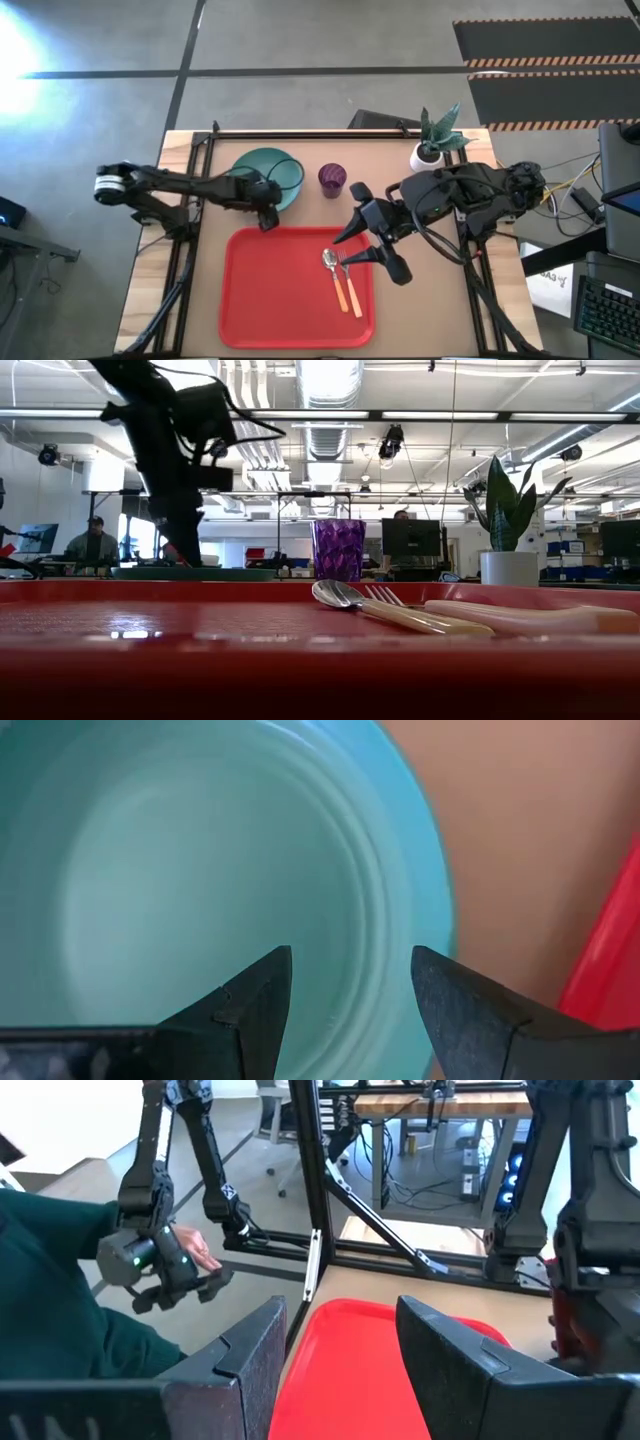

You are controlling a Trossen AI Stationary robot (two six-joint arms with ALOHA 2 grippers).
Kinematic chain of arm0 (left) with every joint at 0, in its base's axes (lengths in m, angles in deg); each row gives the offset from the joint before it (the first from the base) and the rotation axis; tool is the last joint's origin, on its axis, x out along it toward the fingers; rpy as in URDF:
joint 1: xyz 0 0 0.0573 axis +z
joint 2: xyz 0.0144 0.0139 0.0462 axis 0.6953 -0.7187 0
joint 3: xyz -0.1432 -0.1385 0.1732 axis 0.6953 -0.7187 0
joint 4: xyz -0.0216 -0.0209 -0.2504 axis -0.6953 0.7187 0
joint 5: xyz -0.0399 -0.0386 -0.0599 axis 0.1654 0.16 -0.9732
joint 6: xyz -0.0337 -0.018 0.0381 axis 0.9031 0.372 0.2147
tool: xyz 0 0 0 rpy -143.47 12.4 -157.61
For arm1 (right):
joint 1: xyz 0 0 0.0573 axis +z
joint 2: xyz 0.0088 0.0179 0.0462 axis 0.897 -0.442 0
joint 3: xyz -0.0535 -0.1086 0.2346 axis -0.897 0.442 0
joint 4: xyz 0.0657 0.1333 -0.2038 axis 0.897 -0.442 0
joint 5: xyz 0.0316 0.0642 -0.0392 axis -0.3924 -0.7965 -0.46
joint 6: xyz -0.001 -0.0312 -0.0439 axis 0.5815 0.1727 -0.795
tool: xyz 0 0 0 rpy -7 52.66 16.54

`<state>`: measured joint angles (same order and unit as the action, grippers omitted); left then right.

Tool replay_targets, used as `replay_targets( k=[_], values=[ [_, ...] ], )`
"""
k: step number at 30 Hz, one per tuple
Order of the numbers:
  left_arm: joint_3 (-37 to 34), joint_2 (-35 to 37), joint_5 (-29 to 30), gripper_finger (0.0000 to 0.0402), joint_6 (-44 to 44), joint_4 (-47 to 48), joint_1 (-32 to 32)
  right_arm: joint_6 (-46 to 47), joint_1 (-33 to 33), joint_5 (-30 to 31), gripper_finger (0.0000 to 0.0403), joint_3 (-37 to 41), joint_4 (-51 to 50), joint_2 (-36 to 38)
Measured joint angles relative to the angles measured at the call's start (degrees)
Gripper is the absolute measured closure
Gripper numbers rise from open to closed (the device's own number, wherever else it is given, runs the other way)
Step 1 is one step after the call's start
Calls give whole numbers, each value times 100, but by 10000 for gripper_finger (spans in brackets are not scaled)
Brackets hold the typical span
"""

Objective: Pick and place plate/cup/fork/spoon on tray
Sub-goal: Put the green plate on the red serving tray to the left of the orange spoon

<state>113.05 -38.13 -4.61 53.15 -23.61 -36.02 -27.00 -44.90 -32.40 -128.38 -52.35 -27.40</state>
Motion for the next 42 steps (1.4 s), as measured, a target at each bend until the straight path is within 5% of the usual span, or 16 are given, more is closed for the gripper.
replay_targets(
  k=[12, 20, 26, 42],
  values=[
    [285, -650, -643, 212, 142, 160, 238, -1, 1, -10, 225, 0, -1, 0],
    [786, -230, -845, 212, 158, 341, 252, -15, 0, -17, 225, 0, -43, 2],
    [952, -42, -1703, 212, 588, 427, 184, -24, 0, -15, 225, 0, -48, 2],
    [328, -70, -1423, 212, 744, 453, 125, -26, 0, -22, 225, 0, -42, 4]
  ],
)
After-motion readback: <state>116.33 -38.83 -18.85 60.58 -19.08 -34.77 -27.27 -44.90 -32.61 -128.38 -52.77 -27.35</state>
